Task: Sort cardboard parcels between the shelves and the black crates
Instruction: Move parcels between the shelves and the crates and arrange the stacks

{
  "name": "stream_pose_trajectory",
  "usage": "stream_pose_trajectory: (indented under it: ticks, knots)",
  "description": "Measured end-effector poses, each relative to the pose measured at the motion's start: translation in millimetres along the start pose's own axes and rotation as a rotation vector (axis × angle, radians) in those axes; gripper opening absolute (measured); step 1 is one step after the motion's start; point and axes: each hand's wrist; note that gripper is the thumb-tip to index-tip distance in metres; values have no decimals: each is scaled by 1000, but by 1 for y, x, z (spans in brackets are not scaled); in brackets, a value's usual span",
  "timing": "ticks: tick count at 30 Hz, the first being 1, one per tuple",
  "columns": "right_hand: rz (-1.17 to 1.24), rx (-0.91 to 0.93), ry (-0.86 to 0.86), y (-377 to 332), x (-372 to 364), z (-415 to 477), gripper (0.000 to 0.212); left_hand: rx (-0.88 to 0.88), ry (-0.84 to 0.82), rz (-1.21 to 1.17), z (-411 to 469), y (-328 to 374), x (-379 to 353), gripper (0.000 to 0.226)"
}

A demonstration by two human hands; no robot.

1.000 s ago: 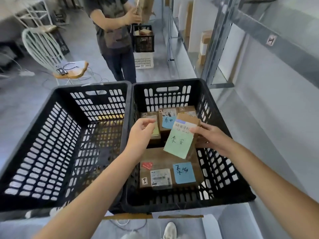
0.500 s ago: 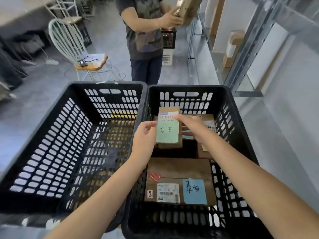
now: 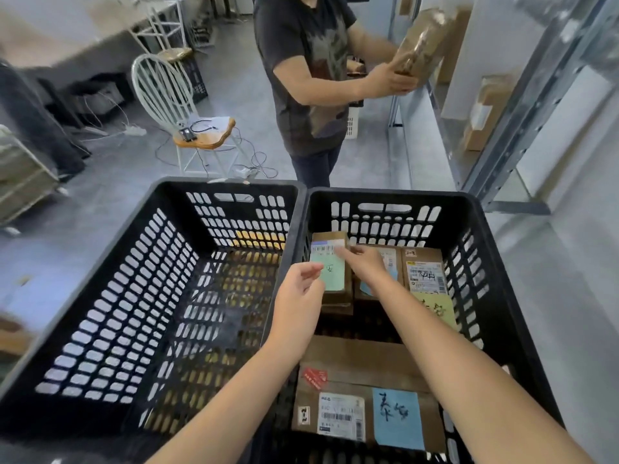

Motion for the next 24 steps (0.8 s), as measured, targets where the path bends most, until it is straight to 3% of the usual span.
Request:
stream_pose_trajectory:
  ticks: [4,8,13,18,24]
  knots:
    - [-145,108,-45,1,2,-10,43,-11,-27,41,0,5,4,32]
    - [-247,184,-5,-15,23,-32,51,-74,-28,109,6,21,14,29]
    - [-471,296,-7,-34,58,-89,46,-120,-139,337,5,42,14,39]
    - [-689,372,54,-68,92,-155,58,-310,-235,603,-13,57,7,47]
    - [-789,381,204,-107,111,-234,64,-548,-381,715,-40,73,16,56]
Point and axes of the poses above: each hand's wrist, its own z-axis towards the middle knuckle, its own x-axis out of the back of the hand, y = z × x, and after that the axes turned 14 degrees about x, right-handed
